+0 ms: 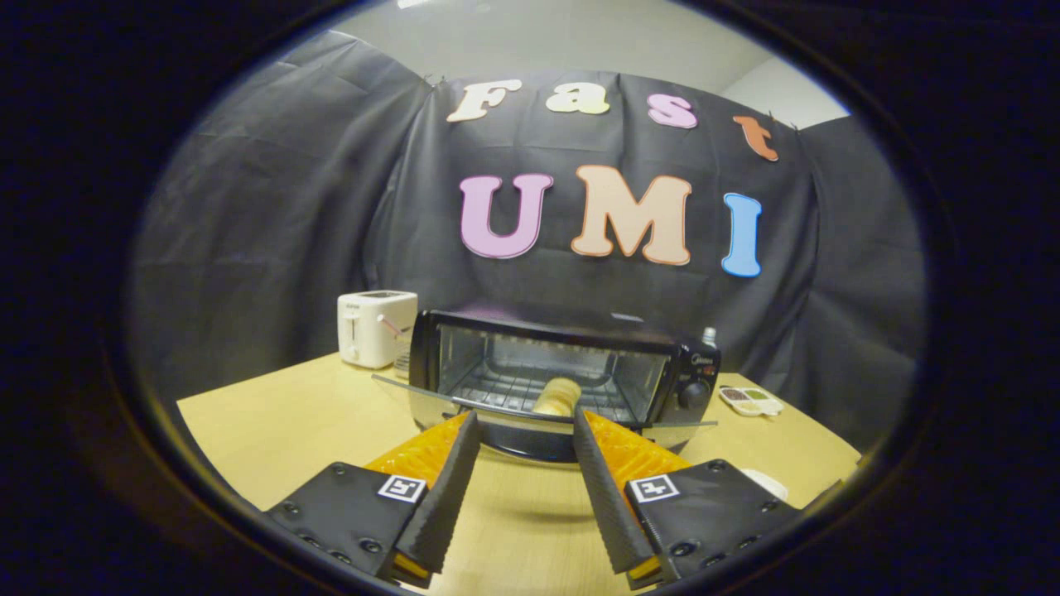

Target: Open the toaster oven, put the food inside, and close the toaster oven door.

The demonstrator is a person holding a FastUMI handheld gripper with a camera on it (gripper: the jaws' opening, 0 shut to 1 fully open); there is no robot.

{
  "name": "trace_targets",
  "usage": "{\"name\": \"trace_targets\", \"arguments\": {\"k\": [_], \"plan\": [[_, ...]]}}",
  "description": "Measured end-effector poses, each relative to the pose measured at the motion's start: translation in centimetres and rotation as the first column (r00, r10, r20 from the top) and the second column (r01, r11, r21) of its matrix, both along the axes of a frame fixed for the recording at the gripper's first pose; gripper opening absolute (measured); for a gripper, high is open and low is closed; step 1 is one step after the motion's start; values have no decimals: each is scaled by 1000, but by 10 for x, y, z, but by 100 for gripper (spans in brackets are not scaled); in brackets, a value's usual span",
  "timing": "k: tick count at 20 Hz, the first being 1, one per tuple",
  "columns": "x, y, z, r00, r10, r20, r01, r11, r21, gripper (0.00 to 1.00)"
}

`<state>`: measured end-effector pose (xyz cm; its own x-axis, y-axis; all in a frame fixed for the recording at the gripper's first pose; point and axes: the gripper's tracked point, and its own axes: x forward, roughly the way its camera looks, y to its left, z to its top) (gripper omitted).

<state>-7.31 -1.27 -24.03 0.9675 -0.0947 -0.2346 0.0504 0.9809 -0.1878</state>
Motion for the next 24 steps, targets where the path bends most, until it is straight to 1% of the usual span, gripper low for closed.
{"name": "trace_targets", "arguments": {"k": [4, 6, 9, 13, 16, 22, 24], "plan": [[35, -14, 17, 999, -31, 28, 31, 1000, 1, 74], [51, -19, 20, 999, -45, 22, 45, 999, 18, 74], [54, -25, 19, 998, -57, 5, 56, 996, 63, 74], [46, -38, 46, 996, -79, 45, 75, 995, 72, 74], [35, -47, 82, 994, -88, 71, 83, 994, 70, 74], [17, -66, 194, 976, -101, 193, 98, 995, 25, 74], [13, -69, 225, 969, -96, 228, 93, 995, 24, 74]]}}
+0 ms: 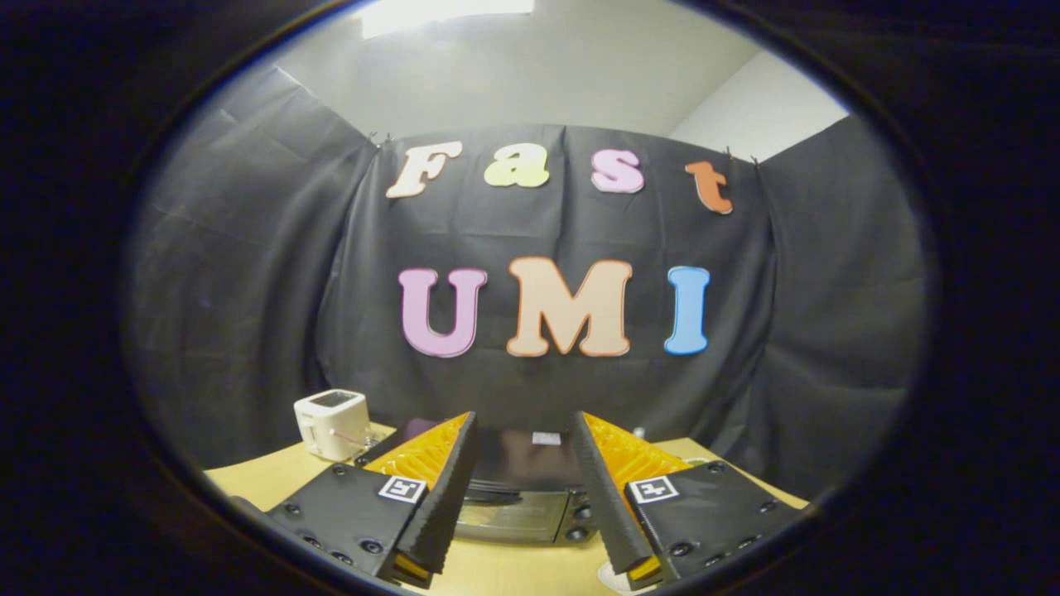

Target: Open the toaster oven, put the food inside, and close the toaster oven door.

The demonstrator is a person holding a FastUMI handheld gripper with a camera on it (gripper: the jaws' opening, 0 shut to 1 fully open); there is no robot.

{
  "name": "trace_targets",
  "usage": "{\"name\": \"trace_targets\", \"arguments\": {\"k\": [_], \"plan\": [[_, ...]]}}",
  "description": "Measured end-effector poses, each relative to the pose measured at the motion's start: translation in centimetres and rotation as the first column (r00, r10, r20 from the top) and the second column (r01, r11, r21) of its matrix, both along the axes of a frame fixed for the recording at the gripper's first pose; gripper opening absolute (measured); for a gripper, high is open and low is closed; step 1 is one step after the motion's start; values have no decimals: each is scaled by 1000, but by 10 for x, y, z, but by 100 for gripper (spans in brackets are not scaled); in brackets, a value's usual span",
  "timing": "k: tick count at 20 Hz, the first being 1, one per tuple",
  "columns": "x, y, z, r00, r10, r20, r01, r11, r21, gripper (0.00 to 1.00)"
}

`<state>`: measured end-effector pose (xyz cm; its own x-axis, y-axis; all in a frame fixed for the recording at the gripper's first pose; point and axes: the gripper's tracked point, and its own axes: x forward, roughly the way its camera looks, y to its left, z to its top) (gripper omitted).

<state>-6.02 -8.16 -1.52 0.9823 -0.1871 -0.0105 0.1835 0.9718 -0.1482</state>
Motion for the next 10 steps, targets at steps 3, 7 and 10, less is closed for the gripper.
{"name": "trace_targets", "arguments": {"k": [3, 7, 10], "plan": [[-8, -12, 31, 999, -10, 38, 11, 1000, -18, 74], [-16, -26, 46, 998, -33, 49, 35, 998, -57, 74], [-19, -38, 49, 998, -42, 38, 44, 997, -62, 74]]}}
